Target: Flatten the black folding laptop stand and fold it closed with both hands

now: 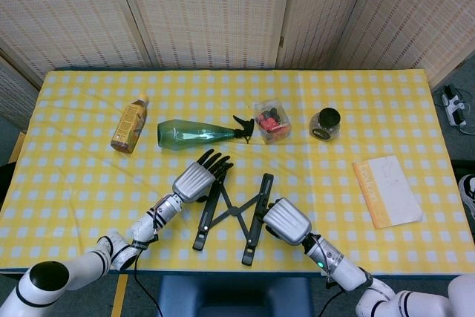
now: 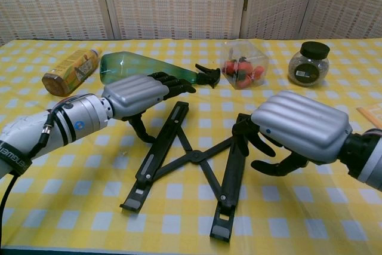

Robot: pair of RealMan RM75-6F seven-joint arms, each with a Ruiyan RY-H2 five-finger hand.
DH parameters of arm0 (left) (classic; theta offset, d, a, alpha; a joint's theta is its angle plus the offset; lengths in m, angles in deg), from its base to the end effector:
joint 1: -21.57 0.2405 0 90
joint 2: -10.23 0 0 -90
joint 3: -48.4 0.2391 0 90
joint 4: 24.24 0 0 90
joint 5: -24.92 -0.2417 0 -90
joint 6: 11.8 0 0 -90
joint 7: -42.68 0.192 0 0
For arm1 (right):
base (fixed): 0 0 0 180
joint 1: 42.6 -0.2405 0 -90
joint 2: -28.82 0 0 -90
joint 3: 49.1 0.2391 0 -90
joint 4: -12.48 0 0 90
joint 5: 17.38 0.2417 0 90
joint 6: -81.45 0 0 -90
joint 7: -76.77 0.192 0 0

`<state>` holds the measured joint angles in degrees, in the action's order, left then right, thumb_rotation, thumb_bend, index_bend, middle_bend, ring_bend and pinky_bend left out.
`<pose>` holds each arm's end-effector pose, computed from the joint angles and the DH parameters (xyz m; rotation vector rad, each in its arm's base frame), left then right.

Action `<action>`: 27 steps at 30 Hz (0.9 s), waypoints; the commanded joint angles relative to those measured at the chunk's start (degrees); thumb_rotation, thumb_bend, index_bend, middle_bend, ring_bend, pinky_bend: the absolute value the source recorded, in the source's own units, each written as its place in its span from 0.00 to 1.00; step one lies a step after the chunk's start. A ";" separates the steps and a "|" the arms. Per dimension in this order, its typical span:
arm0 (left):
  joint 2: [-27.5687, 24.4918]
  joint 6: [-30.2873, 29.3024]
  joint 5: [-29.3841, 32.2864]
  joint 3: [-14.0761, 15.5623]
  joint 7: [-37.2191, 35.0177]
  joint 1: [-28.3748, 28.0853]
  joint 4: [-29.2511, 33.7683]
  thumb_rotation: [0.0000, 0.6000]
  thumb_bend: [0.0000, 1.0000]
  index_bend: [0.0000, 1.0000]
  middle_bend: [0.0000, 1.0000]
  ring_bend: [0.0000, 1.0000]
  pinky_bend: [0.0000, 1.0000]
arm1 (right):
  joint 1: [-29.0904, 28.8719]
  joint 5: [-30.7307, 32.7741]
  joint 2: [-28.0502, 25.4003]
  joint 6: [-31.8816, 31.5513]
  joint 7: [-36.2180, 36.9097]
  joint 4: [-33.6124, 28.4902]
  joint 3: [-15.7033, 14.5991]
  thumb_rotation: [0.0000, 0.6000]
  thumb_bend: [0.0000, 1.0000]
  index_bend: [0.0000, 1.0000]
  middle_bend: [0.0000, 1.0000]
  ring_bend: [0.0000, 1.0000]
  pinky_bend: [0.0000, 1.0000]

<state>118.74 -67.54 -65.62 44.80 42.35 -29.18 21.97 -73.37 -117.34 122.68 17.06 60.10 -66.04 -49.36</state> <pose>-0.1042 0.4030 -0.1424 -2.1558 -0.5221 -0.9991 -0.1299 -0.2741 -0.1022 2.1646 -0.5378 1.0634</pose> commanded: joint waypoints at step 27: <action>-0.32 0.33 1.74 0.34 -2.72 0.35 2.16 1.00 0.14 0.00 0.06 0.00 0.00 | -1.98 -1.98 10.18 -2.08 -0.09 15.79 -2.60 1.00 0.33 0.60 0.79 0.74 0.80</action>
<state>118.46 -67.22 -63.90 45.15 39.64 -28.84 24.10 -75.23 -119.23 132.64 15.00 60.09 -50.48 -51.86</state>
